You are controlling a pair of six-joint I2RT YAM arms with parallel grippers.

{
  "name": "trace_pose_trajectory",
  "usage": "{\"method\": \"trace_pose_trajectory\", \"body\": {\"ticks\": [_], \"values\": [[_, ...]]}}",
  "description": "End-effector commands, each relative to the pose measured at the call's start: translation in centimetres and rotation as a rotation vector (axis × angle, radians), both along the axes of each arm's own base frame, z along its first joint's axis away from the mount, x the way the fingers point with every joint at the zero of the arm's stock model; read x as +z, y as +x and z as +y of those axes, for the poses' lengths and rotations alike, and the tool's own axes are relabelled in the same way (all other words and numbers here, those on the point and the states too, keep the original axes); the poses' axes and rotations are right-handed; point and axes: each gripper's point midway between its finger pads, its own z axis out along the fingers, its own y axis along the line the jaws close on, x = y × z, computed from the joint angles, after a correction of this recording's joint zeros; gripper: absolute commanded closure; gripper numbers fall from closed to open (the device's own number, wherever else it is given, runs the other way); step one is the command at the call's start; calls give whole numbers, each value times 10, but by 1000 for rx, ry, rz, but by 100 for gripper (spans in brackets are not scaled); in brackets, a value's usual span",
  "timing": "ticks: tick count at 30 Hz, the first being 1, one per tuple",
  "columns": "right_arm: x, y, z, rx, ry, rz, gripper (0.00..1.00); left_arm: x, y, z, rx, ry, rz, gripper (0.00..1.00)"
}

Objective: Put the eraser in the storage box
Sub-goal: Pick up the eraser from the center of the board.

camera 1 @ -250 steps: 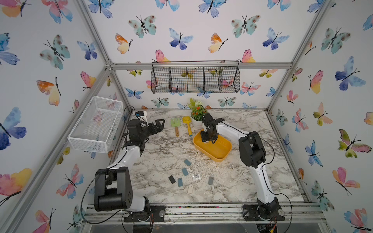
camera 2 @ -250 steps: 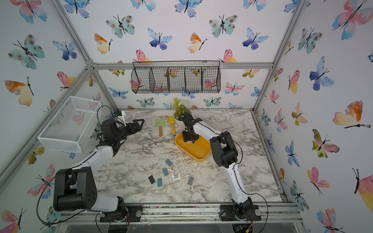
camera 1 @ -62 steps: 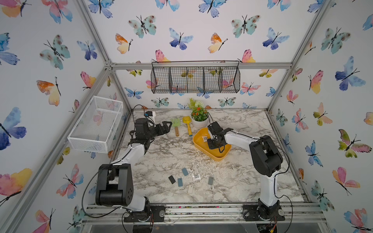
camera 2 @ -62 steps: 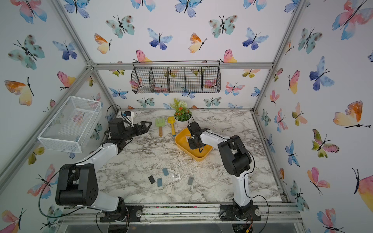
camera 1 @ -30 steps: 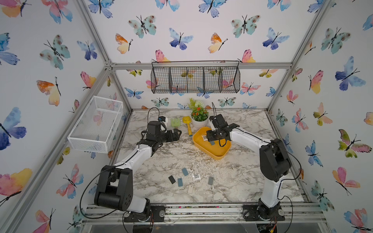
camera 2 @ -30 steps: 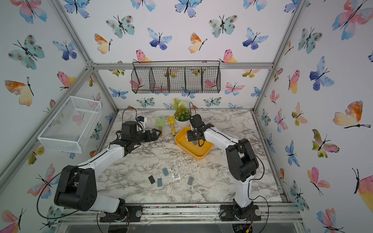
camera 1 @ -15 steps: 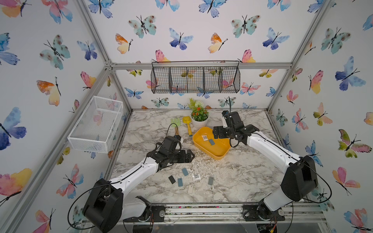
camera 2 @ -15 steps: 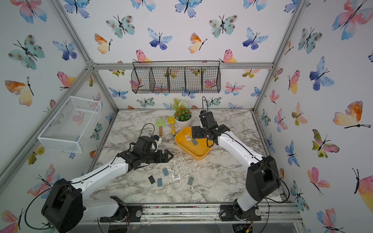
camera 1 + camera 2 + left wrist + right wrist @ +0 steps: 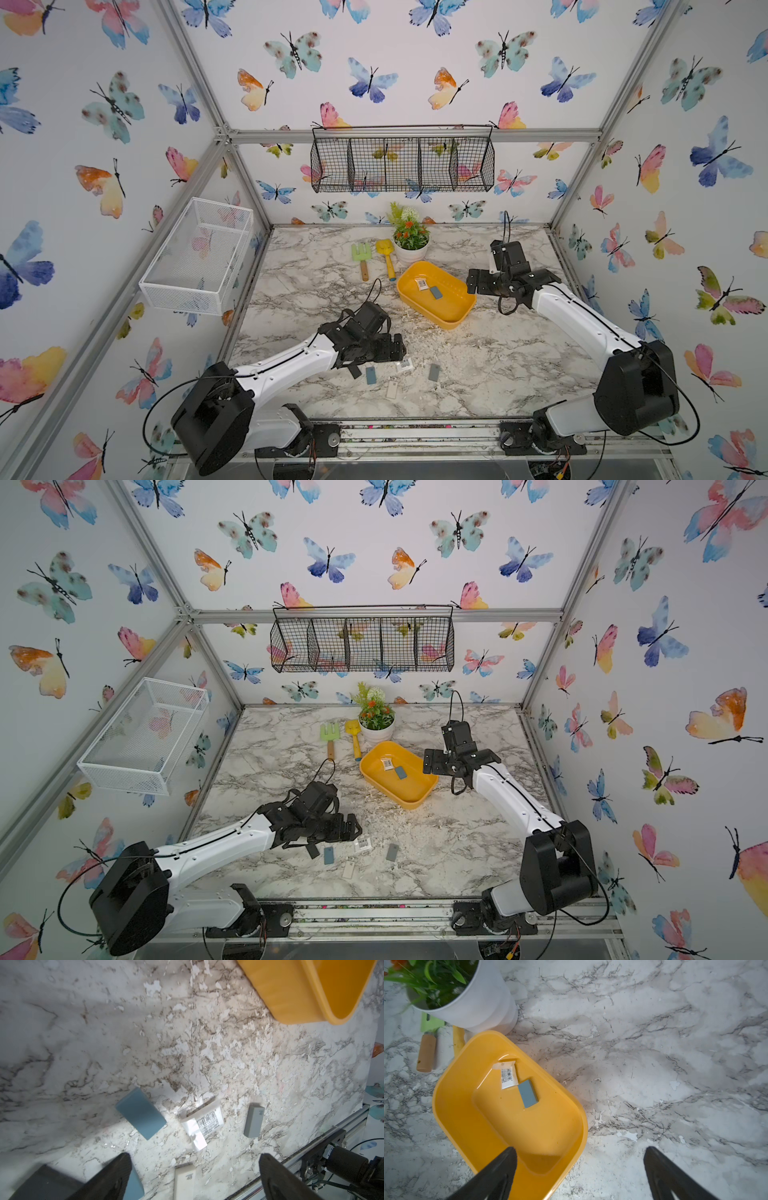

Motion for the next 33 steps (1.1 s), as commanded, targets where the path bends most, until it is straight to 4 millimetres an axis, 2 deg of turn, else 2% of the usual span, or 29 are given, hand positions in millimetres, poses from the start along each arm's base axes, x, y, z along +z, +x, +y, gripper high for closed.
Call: {"method": "trace_pose_trajectory", "body": {"ticks": [1,4,8,15,20,23,27,31,33], "values": [[2,-1,-2,-7,24,-9,2,-21,-5,13,35,87,54,2],[1,-4,-1,-1,37,-4,2,-28,-6,13,32,115,83,2],[0,-5,-1,-1,43,-10,2,-27,1,16,51,135,55,2],[-3,-5,0,6,43,-2,2,-42,9,3,35,149,88,0],[-6,-5,1,10,43,5,2,-53,12,-2,32,162,117,8],[-7,-5,1,10,43,5,2,-56,17,0,36,176,116,20],[-9,-4,2,13,43,9,2,-54,24,4,30,204,105,43],[-9,-3,3,15,45,10,2,-52,35,7,22,248,82,54],[-10,-3,3,16,46,12,2,-53,40,6,14,260,77,55]]}}
